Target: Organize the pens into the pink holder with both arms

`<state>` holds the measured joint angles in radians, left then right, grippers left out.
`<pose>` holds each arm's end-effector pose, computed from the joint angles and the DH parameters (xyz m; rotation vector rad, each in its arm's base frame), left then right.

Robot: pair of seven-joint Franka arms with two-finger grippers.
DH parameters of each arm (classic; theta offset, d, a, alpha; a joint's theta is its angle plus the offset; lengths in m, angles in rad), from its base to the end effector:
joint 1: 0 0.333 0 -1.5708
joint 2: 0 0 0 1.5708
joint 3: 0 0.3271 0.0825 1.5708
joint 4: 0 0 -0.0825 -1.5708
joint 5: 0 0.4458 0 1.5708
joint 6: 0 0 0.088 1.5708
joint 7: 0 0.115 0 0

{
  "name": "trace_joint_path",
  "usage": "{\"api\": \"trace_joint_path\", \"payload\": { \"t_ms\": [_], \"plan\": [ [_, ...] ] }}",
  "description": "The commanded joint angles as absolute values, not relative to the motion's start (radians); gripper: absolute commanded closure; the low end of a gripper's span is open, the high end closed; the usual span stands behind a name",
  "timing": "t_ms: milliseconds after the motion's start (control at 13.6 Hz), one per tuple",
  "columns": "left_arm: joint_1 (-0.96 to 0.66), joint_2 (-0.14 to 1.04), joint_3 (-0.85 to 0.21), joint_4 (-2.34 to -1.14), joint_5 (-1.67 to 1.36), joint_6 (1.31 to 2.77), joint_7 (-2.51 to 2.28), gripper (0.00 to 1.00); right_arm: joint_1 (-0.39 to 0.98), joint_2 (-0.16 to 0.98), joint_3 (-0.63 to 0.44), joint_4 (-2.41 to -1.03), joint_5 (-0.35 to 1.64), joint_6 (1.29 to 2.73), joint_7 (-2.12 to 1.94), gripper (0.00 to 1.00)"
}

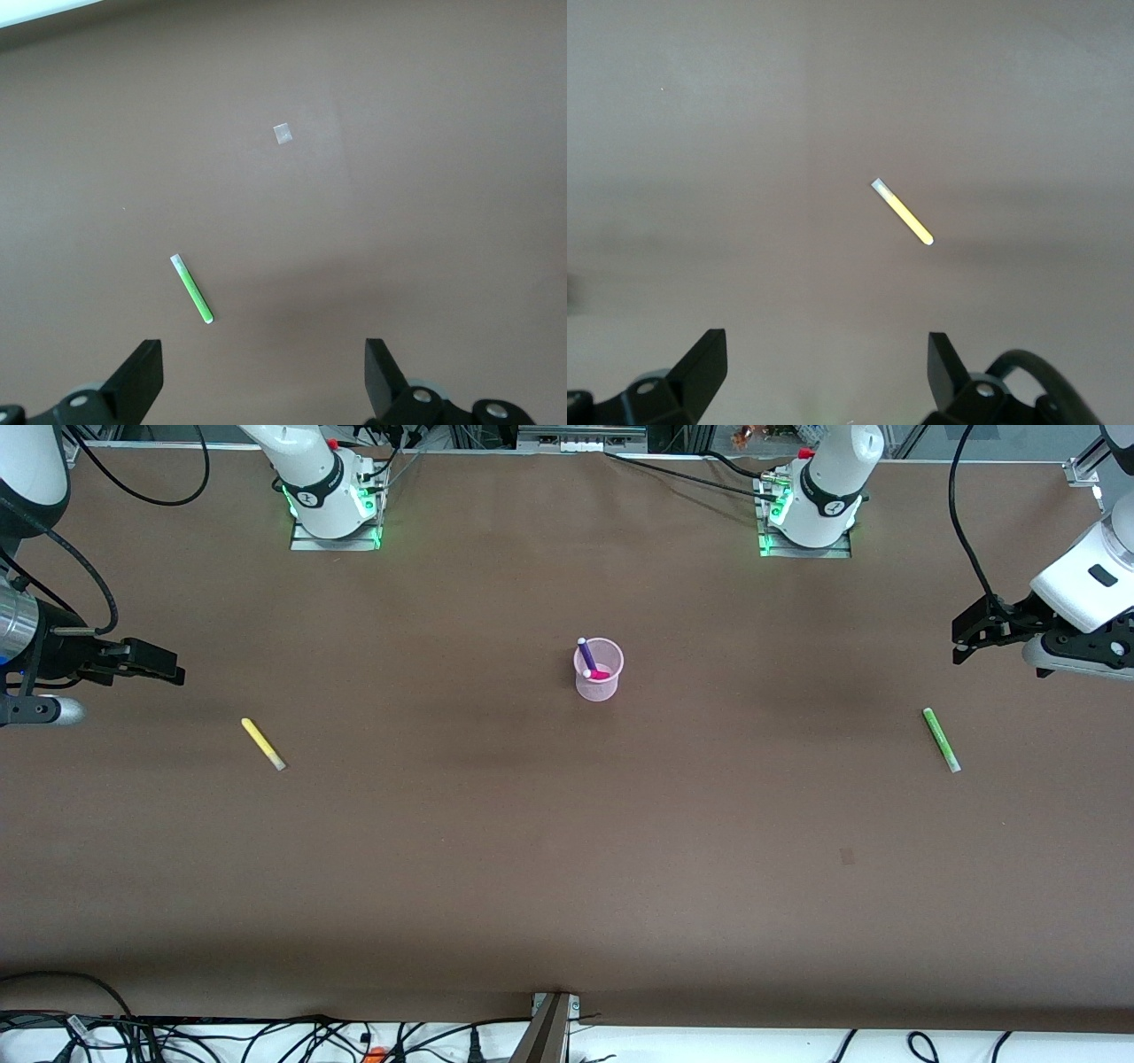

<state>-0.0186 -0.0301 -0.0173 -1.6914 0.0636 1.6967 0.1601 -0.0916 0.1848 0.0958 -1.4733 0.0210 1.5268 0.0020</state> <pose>0.6159 -0.0157 0.5927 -3.0596 0.3114 -0.0482 0.6645 0.0003 0.5577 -3.0967 -0.0020 0.2025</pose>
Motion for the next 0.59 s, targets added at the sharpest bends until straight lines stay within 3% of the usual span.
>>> {"api": "trace_joint_path", "payload": {
  "t_ms": [0,516],
  "plan": [
    [-0.025,-0.032,-0.014,-1.674,0.041,1.675,0.164,0.0,-0.115,0.155,0.12,-1.509,0.002,1.548,0.017,0.0],
    [-0.025,-0.026,-0.014,-1.666,0.046,1.675,0.16,0.0,-0.107,0.153,0.123,-1.509,-0.046,1.543,0.087,0.0]
  ]
}}
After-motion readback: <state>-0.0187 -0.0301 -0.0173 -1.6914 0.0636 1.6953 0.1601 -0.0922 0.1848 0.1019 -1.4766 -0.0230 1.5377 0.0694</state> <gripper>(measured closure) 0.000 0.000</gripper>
